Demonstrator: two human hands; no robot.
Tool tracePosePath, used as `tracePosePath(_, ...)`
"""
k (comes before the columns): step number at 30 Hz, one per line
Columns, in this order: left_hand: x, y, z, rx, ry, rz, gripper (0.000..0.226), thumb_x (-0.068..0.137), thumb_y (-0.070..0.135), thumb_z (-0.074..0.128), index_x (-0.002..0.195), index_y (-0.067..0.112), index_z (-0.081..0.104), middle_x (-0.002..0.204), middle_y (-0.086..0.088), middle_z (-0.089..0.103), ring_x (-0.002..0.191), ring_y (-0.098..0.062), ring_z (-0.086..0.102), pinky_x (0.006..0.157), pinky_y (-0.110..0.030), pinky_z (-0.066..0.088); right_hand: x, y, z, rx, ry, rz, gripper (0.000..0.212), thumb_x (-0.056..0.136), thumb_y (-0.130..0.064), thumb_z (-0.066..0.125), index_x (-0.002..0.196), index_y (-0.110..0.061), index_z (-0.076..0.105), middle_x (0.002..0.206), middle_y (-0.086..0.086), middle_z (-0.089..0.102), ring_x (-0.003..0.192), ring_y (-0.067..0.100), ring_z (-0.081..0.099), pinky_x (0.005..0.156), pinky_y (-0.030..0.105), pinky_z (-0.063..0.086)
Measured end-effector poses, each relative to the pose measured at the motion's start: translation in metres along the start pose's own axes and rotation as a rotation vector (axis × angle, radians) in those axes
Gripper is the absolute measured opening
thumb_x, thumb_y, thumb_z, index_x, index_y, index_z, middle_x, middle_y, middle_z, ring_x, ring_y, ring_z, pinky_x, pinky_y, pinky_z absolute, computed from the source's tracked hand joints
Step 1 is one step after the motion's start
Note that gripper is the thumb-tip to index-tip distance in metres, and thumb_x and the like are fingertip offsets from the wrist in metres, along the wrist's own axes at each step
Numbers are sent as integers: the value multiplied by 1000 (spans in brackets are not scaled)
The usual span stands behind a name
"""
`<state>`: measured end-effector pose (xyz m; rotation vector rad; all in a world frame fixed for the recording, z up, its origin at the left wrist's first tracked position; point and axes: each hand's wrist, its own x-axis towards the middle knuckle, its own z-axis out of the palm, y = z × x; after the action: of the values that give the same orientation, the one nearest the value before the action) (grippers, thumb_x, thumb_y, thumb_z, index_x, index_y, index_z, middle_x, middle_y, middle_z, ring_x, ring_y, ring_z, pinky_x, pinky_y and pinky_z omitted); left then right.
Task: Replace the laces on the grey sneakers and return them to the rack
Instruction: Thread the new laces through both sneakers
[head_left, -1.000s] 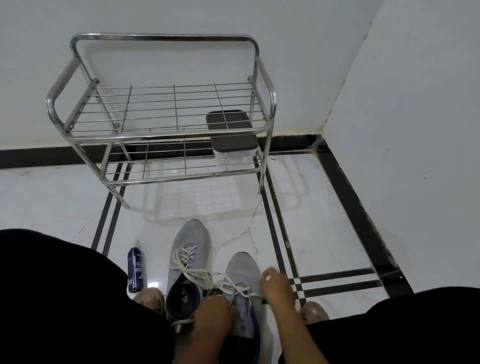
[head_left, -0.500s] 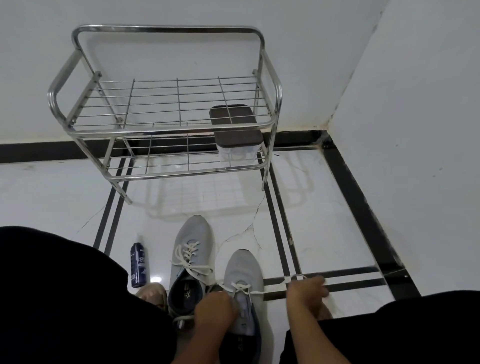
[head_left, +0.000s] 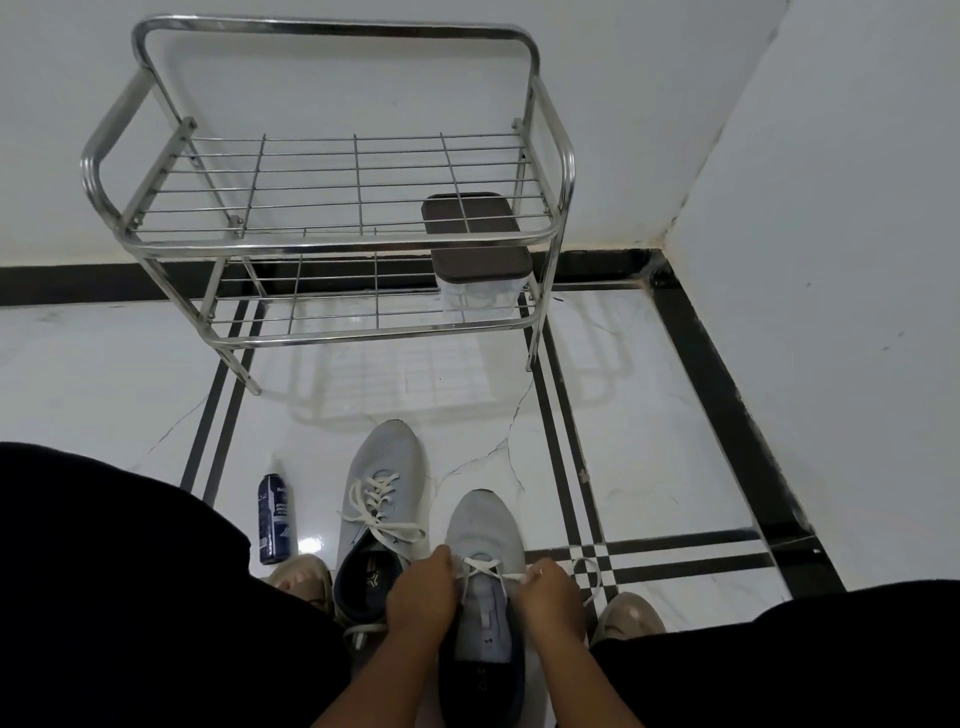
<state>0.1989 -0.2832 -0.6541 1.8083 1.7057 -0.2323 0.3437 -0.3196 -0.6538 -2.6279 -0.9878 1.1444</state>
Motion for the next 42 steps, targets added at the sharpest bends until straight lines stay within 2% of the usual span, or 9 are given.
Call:
tracePosePath(8, 2, -2, 4, 13, -45, 36, 18, 97, 28, 38, 109, 18, 44, 113, -10, 62, 103, -30, 60, 77, -36, 46, 4, 0, 9, -21, -66, -88, 9, 91, -33, 50, 88, -27, 55, 105, 1, 63, 96, 21, 60, 78, 31, 50)
tracePosePath(14, -1, 1, 2, -28, -26, 13, 17, 96, 27, 37, 108, 16, 42, 113, -11, 62, 103, -31, 60, 79, -36, 47, 5, -1, 13, -103, -4, -44, 22, 95, -29, 43, 111, -20, 55, 118, 3, 57, 104, 24, 58, 77, 32, 47)
tracePosePath(19, -5, 9, 0, -181, 68, -75, 34, 95, 38, 41, 118, 13, 34, 109, -9, 65, 98, -30, 63, 79, -37, 50, 0, -21, -14, 349, 317, 127, 45, 96, -35, 49, 128, -4, 45, 129, 19, 46, 105, 36, 57, 71, 34, 44)
tracePosePath(21, -7, 17, 1, -144, 9, -81, 37, 94, 41, 43, 119, 13, 38, 116, -9, 62, 106, -30, 60, 83, -36, 47, 5, -37, -30, 511, 422, 132, 40, 98, -24, 40, 130, 1, 46, 130, 24, 45, 104, 40, 55, 77, 42, 48)
tracePosePath(24, -20, 28, 4, -70, -32, -81, 36, 95, 39, 44, 119, 12, 45, 125, -9, 58, 117, -28, 56, 90, -33, 45, 5, -51, -46, 490, 495, -4, 36, 96, -7, 36, 129, 2, 51, 126, 22, 50, 105, 38, 57, 84, 44, 49)
tracePosePath(29, -32, 19, 16, -221, 9, -171, 21, 96, 24, 40, 102, 17, 60, 116, -6, 62, 110, -23, 59, 88, -30, 47, -8, -52, -33, 450, 227, -123, 39, 93, 2, 38, 125, -14, 53, 104, 2, 68, 90, 19, 60, 69, 28, 48)
tracePosePath(32, -25, 1, 19, -402, -16, -176, 28, 90, 21, 54, 62, 19, 52, 83, -7, 65, 82, -15, 59, 68, -23, 41, -15, -38, -14, 261, 57, -130, 15, 91, -10, 50, 94, -18, 61, 102, 6, 68, 91, 22, 62, 77, 31, 51)
tracePosePath(36, -13, -14, 22, -546, -67, -178, 31, 86, 15, 64, 56, 17, 57, 69, -1, 59, 71, -12, 54, 63, -28, 41, -24, -25, 4, -31, -136, -188, 27, 87, -14, 50, 66, -28, 60, 101, 2, 70, 97, 21, 64, 81, 26, 49)
tracePosePath(42, -17, -14, 21, -560, -72, -147, 28, 89, 19, 63, 61, 22, 60, 72, 0, 59, 71, -12, 54, 60, -22, 34, -31, -26, 12, -264, -20, -257, 27, 90, -20, 46, 99, -25, 71, 112, 0, 65, 112, 21, 56, 91, 32, 45)
